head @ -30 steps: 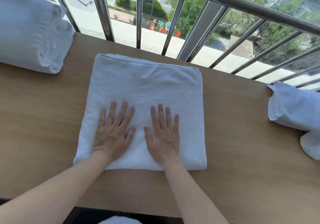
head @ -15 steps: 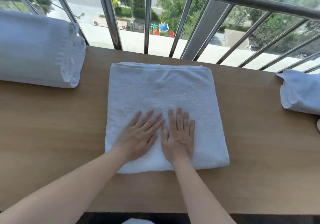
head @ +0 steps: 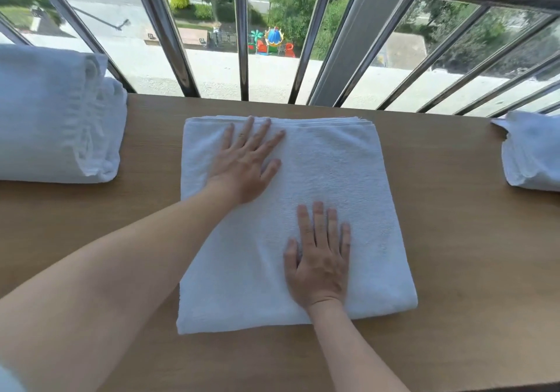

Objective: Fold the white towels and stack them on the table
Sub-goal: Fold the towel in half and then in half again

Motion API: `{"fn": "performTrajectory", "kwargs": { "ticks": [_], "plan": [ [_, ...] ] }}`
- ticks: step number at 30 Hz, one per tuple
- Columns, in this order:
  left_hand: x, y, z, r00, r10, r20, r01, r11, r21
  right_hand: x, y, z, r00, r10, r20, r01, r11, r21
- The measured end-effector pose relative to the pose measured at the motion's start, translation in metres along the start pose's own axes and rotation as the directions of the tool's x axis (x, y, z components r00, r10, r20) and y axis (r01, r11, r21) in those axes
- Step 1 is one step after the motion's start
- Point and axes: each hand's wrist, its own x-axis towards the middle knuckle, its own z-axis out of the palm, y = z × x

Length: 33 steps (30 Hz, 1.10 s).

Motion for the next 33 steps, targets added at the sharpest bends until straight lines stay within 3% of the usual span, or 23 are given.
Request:
{"fn": "performTrajectory", "kwargs": {
  "ticks": [3, 6, 7, 16, 23, 27, 33],
  "plan": [
    [0.014, 0.008, -0.008, 1.0, 0.03, 0.003, -0.03, 1.0, 0.001, 0.002, 0.0, -0.002, 1.0, 0.001, -0.011, -0.001, 1.0, -0.006],
    [-0.003, 0.026, 0.0, 0.95, 0.31, 0.045, -0.312, 0.949, 0.051, 0.001, 0.0, -0.001, 1.0, 0.0, -0.013, 0.0, 1.0, -0.011],
    [-0.008, 0.029, 0.004, 0.939, 0.339, 0.055, -0.342, 0.936, 0.077, 0.001, 0.0, -0.001, 1.0, -0.004, -0.017, 0.004, 1.0, -0.013],
    [0.044, 0.032, -0.003, 1.0, -0.005, -0.001, 0.005, 1.0, -0.007, 0.002, 0.002, 0.002, 0.999, 0.002, -0.038, -0.002, 1.0, -0.006],
    [-0.094, 0.058, 0.029, 0.998, -0.052, -0.03, 0.048, 0.992, -0.118, 0.002, 0.003, 0.0, 0.998, 0.022, -0.05, -0.021, 1.0, 0.014],
    [-0.174, 0.056, 0.044, 0.999, -0.045, 0.028, 0.046, 0.998, -0.033, -0.001, 0.004, 0.001, 0.999, 0.021, -0.042, -0.021, 1.0, -0.001],
    [-0.112, 0.005, 0.021, 0.987, -0.158, -0.023, 0.158, 0.987, 0.01, -0.001, 0.002, 0.002, 0.997, 0.01, -0.075, -0.009, 1.0, 0.004]
  ]
}}
